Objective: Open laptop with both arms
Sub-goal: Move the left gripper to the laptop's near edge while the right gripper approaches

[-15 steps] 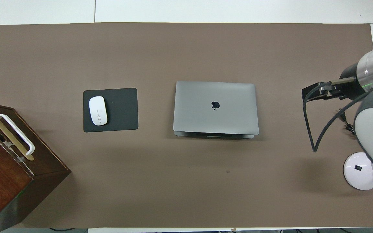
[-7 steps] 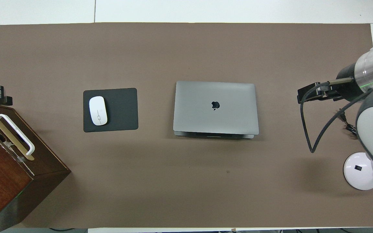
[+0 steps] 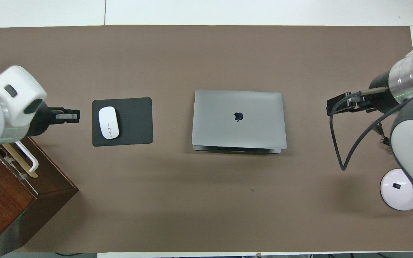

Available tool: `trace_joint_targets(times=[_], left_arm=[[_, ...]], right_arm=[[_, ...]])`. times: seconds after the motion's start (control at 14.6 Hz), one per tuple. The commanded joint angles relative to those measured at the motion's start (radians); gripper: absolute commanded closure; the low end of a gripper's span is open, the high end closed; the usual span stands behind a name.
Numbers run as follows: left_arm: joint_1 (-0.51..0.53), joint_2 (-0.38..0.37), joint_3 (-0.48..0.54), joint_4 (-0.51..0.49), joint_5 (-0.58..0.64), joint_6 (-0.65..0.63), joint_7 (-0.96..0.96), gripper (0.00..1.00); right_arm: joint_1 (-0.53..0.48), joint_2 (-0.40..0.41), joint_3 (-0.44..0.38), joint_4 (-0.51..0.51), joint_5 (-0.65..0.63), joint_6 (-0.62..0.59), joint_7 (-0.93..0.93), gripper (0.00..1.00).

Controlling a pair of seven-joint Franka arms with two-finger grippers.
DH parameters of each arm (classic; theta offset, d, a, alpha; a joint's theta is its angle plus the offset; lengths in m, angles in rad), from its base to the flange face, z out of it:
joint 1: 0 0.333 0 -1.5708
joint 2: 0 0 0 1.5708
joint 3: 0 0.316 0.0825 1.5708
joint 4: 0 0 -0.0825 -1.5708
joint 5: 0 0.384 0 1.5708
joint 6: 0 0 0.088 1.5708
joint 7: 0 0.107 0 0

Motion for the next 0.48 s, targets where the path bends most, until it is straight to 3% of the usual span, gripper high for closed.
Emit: trace_joint_targets(times=[0.0,0.41], left_arm=[[-0.084,-0.131,0.016,-0.217,-0.025,0.17,-0.002,1.0],[-0.246,-0.17,0.016,-0.389,-0.034,0.398,-0.016,1.0]], right_arm=[[0.004,-0.029,0.001,-0.043,0.018,-0.003,-0.002,0.0],[0.033,-0.061,0.001,-0.12,0.018,0.057,-0.002,0.0]])
